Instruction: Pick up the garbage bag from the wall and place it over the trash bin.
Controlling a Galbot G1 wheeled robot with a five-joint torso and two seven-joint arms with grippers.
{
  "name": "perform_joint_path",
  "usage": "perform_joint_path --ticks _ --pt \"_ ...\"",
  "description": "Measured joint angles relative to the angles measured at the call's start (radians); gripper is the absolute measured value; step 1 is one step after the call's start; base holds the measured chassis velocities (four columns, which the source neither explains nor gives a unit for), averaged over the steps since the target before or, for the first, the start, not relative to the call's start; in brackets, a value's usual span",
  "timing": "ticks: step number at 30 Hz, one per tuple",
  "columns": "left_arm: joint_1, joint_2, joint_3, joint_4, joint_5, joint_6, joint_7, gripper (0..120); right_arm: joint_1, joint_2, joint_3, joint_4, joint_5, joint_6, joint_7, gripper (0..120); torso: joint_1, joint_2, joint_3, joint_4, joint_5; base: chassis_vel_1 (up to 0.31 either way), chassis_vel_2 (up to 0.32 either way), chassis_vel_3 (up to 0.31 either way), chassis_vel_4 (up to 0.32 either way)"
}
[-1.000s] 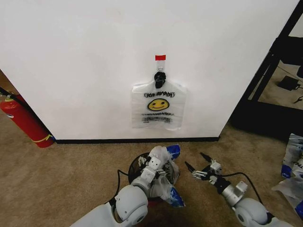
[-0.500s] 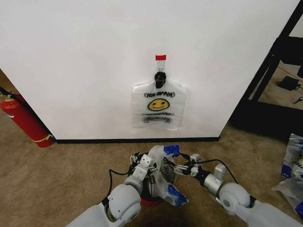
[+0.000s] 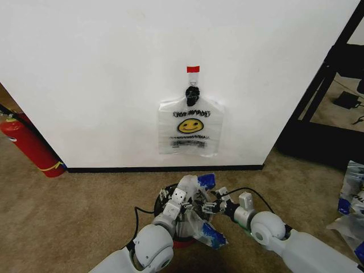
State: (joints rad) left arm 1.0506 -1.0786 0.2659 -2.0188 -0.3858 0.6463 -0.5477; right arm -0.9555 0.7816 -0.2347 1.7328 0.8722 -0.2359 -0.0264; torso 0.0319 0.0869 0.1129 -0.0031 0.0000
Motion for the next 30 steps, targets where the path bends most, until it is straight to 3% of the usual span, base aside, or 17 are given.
perform_joint_path --ticks 9,12,15,20,26,30 --pt "0.003 0.004 -0.002 -0.003 0.002 -0.001 0.000 94 -0.019 -0.024 0.029 0.030 0.019 -0.046 -0.001 45 0.000 0.000 0.000 0.0000 0.0000 0.000 0.000 0.000 0.000" --pt "0.003 0.004 -0.003 -0.003 0.002 -0.001 0.000 94 -0.020 -0.025 0.032 0.033 0.022 -0.051 -0.002 43 0.000 0.000 0.000 0.0000 0.0000 0.000 0.000 0.000 0.000" --pt "0.008 0.005 -0.003 -0.004 0.006 -0.002 0.001 94 -0.038 -0.035 0.055 0.064 0.056 -0.097 -0.002 23 0.000 0.000 0.000 0.0000 0.0000 0.000 0.000 0.000 0.000" --pt "0.023 0.004 -0.004 -0.006 0.016 -0.006 0.004 94 -0.050 -0.033 0.061 0.092 0.085 -0.128 0.029 6 0.000 0.000 0.000 0.0000 -0.0001 0.000 0.000 0.000 0.000" --pt "0.066 0.012 -0.007 -0.046 0.032 -0.036 0.029 95 -0.075 -0.022 0.050 0.143 0.105 -0.114 0.156 1 0.000 0.000 0.000 0.0000 0.0000 0.000 0.000 0.000 0.000" --pt "0.113 0.026 -0.027 -0.102 0.062 -0.071 0.062 98 -0.107 -0.014 0.046 0.192 0.119 -0.035 0.271 1 0.000 0.000 0.000 0.0001 -0.0003 0.000 0.000 0.000 0.000"
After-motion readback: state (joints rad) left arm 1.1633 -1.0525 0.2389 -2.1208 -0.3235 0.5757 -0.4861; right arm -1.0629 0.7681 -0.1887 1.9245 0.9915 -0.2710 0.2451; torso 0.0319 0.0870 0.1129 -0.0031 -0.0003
